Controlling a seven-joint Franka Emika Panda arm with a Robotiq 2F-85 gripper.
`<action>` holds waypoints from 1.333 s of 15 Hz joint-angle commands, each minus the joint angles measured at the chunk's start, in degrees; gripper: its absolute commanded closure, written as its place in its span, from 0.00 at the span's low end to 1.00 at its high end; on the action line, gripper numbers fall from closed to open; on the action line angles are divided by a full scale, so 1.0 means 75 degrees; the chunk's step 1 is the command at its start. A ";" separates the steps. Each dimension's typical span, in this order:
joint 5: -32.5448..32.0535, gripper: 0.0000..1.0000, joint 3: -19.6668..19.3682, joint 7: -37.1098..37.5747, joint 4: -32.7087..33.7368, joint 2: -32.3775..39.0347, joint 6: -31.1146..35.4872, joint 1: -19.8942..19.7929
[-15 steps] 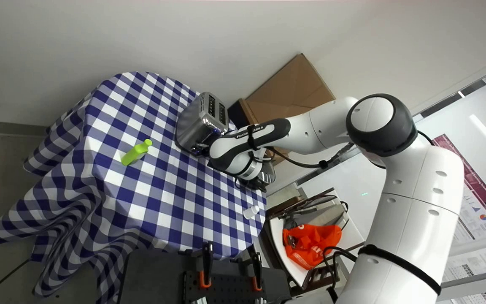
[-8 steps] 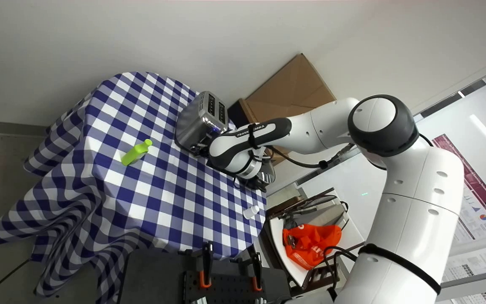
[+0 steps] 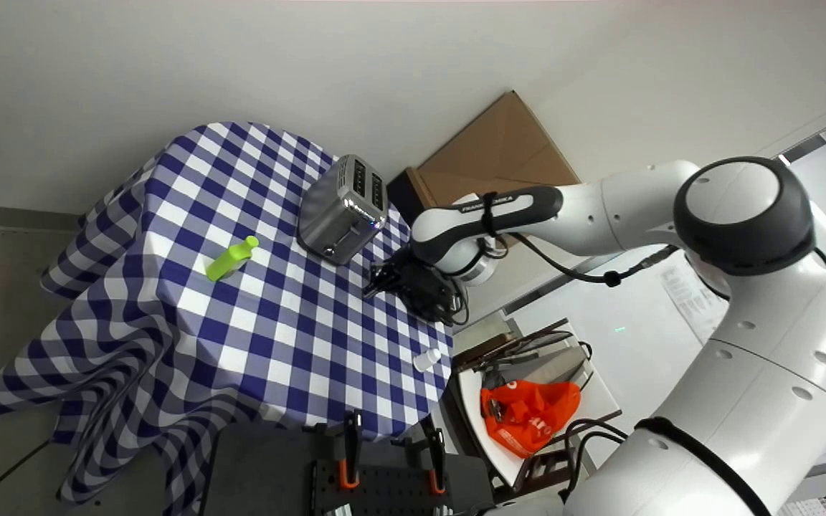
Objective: Turn off the switch on the toaster
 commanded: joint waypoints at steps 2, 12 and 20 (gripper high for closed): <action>0.0434 1.00 0.0282 -0.0753 -0.1219 -0.2307 -0.0920 -0.0794; 0.1596 0.60 -0.0461 -0.3223 -0.2689 -0.6821 -0.4051 -0.0735; 0.1062 0.01 -0.1129 -0.2627 -0.2632 -0.8245 -0.4542 -0.0864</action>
